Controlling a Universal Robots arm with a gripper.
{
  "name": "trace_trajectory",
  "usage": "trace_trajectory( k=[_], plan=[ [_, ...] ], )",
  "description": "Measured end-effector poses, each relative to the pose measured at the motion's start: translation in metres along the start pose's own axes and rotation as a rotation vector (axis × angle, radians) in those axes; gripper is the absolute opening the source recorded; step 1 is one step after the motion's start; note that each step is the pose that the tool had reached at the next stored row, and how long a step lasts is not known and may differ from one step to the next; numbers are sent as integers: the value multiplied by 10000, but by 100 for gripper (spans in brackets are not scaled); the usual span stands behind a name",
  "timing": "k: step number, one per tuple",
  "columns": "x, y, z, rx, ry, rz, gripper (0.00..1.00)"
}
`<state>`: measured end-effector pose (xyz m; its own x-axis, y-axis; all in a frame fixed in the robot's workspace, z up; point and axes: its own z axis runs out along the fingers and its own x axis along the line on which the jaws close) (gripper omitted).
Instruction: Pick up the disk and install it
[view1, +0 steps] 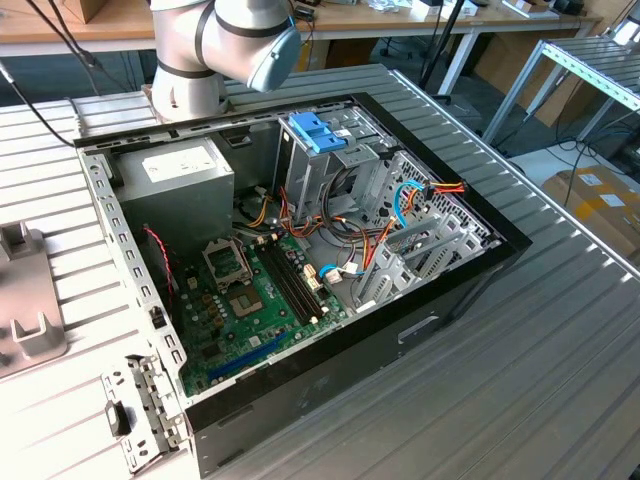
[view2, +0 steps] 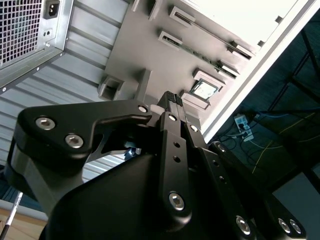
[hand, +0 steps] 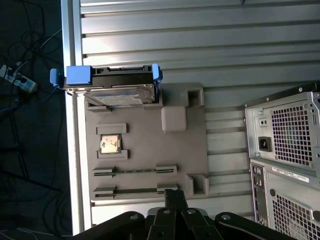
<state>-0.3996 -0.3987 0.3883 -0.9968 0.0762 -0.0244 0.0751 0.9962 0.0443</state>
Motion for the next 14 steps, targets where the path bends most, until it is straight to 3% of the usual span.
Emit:
trace_trajectory(
  k=[14],
  plan=[
    [59, -5, 3, 0, 0, 0, 11]
  ],
)
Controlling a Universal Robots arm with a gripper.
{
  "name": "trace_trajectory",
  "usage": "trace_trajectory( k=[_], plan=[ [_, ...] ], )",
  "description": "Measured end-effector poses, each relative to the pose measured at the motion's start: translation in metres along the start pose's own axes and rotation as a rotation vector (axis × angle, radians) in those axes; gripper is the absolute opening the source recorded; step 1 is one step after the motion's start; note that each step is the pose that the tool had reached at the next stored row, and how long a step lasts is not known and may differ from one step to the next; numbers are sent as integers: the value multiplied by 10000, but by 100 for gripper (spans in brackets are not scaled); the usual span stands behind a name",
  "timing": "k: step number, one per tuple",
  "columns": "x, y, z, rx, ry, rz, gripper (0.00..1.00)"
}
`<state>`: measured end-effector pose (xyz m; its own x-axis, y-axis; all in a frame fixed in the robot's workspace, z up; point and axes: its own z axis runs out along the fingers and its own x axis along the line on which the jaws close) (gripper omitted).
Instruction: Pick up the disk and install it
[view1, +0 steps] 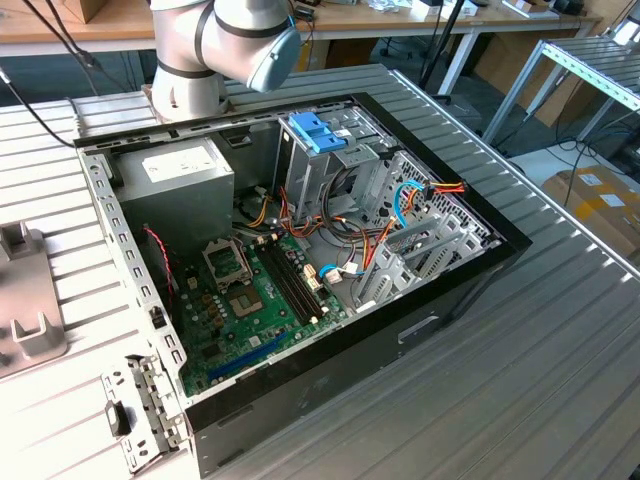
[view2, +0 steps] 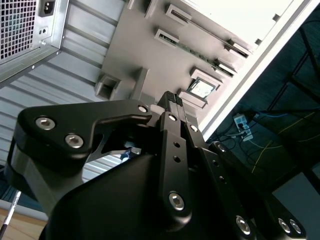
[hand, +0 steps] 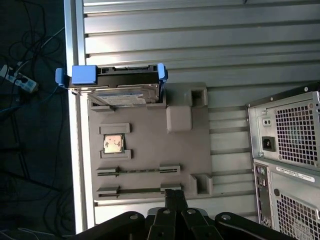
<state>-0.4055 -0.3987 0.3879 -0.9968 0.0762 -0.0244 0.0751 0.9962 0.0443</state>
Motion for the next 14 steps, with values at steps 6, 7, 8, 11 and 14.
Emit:
trace_trajectory(
  k=[6, 7, 8, 11, 14],
  plan=[
    [26, -2, 2, 0, -1, 0, 11],
    [30, -2, 2, -1, -1, 1, 11],
    [33, -3, 2, -1, -1, 0, 11],
    [48, -4, 3, 0, -1, 0, 11],
    [64, -5, 4, 0, -1, 0, 11]
  ],
)
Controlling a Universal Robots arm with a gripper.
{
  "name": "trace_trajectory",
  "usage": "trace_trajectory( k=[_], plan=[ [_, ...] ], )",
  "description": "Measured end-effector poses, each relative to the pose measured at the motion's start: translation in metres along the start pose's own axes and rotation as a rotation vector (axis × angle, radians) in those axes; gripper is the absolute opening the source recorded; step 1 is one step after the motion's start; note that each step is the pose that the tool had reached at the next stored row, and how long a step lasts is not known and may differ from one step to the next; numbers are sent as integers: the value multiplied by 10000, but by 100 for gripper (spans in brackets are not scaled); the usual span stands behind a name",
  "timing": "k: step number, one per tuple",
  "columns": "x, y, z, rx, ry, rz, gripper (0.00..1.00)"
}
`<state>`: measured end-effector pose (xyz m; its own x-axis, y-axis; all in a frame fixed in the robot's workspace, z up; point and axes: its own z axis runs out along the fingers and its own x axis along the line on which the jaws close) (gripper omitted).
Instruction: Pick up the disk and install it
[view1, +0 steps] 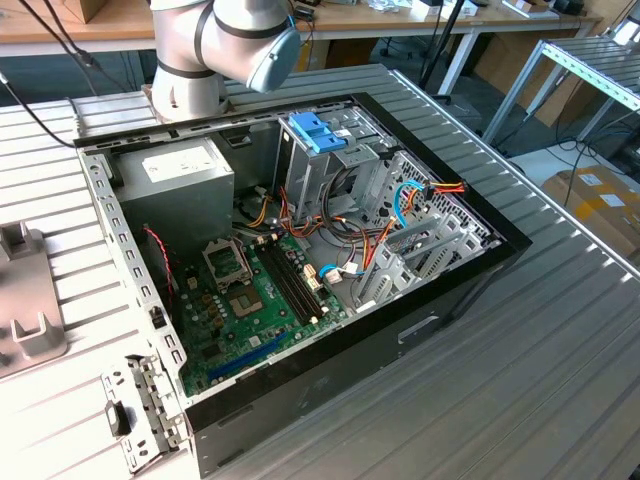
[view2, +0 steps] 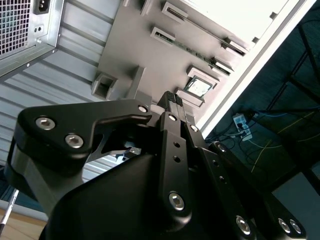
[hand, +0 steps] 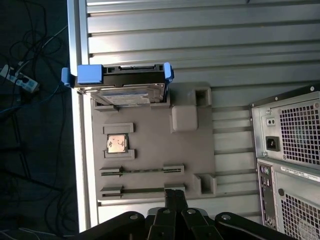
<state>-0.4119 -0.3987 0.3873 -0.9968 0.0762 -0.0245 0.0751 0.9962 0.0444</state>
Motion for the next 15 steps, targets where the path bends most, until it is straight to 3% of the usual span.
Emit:
trace_trajectory(
  k=[15],
  plan=[
    [80, -7, 5, 0, 0, -1, 11]
  ],
)
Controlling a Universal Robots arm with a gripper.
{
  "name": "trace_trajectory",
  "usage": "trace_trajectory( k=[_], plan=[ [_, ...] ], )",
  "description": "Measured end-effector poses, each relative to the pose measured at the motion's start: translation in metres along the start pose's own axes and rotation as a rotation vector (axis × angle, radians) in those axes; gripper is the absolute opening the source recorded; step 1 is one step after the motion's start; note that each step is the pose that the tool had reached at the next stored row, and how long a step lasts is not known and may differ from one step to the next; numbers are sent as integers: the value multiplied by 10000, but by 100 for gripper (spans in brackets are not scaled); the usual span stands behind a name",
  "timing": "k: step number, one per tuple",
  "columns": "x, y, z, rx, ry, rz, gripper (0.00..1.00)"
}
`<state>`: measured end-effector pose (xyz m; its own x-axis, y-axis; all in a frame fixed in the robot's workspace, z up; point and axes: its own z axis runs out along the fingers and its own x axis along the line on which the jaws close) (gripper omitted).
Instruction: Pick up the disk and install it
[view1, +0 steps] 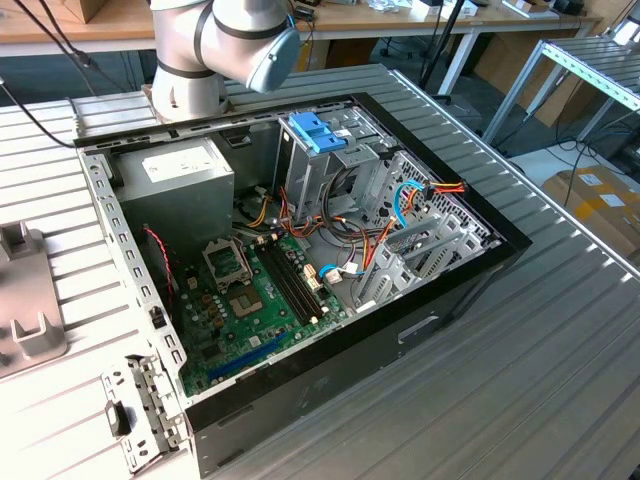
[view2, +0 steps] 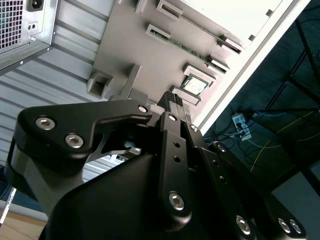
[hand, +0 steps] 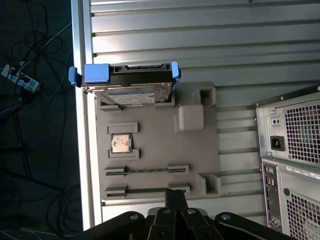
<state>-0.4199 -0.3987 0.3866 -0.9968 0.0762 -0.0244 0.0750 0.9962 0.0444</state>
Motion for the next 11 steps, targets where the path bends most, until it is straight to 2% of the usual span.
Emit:
trace_trajectory(
  k=[11],
  plan=[
    [52, -4, 6, 0, -1, 0, 11]
  ],
)
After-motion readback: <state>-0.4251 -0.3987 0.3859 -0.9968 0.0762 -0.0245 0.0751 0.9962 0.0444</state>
